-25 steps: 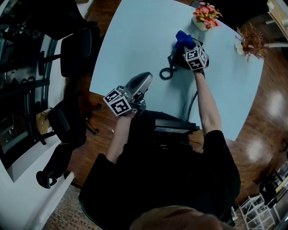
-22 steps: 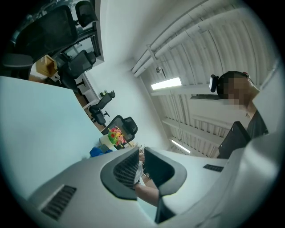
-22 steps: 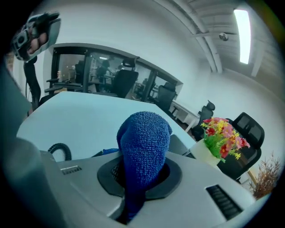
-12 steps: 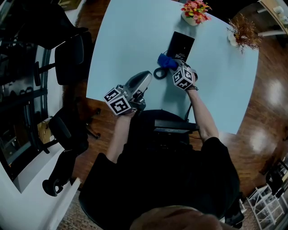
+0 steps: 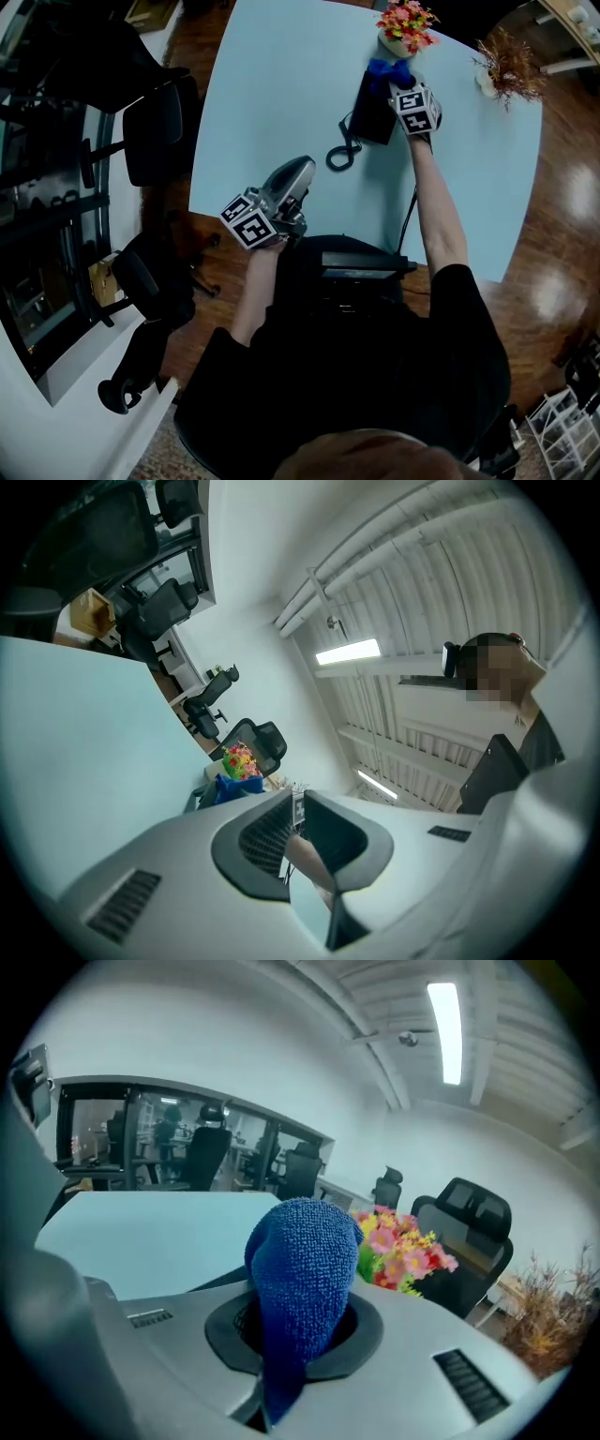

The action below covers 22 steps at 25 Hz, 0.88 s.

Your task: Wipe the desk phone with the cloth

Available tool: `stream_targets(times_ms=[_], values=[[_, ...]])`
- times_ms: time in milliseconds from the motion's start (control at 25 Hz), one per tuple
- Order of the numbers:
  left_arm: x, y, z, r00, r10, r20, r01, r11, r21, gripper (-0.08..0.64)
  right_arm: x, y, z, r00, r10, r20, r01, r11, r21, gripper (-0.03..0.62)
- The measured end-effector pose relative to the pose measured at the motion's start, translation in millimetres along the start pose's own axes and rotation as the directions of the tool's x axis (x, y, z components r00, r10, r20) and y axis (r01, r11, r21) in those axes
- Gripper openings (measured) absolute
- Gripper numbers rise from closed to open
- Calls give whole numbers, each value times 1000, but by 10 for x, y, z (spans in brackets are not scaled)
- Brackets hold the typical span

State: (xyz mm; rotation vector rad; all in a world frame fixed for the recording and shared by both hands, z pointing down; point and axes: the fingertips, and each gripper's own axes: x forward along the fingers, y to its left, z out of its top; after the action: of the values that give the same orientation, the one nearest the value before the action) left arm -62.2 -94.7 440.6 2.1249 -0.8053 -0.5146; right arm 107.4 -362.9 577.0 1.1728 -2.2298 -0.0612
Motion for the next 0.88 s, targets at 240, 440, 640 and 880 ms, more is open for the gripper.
stream_targets(times_ms=[240,440,640,880], values=[[27,-5,16,1000,-2,-14,2,1000,0,31,-22,377,-283,997,55,-59,-59,996,-67,5],[102,-29,-45,999,-23,-41,23,1000,-6,31,-237,875,-521,988,123,-91,-134,983,-128,6],[192,-51,-77,997,-38,-61,38,999,-10,31,-492,1431,-800,966,213,-145,-240,948,-208,5],[247,-39,-119,997,-37,-70,36,999,-13,31,-738,1837,-1115,930,295,-220,-344,909,-234,6]])
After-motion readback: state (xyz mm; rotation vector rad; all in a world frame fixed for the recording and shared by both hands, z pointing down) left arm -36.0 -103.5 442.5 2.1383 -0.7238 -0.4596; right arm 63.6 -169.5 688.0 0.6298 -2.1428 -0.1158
